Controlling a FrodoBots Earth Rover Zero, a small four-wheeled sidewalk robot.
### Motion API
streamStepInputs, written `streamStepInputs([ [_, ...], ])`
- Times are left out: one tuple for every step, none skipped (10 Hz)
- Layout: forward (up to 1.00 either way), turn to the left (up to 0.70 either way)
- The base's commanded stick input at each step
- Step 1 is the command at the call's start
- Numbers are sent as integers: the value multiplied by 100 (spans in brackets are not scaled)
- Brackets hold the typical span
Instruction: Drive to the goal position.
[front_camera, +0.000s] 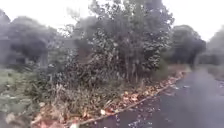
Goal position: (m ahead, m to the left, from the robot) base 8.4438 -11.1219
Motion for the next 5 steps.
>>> streamStepInputs([
  [5,0],
  [5,0],
  [5,0],
  [5,0],
  [74,-7],
])
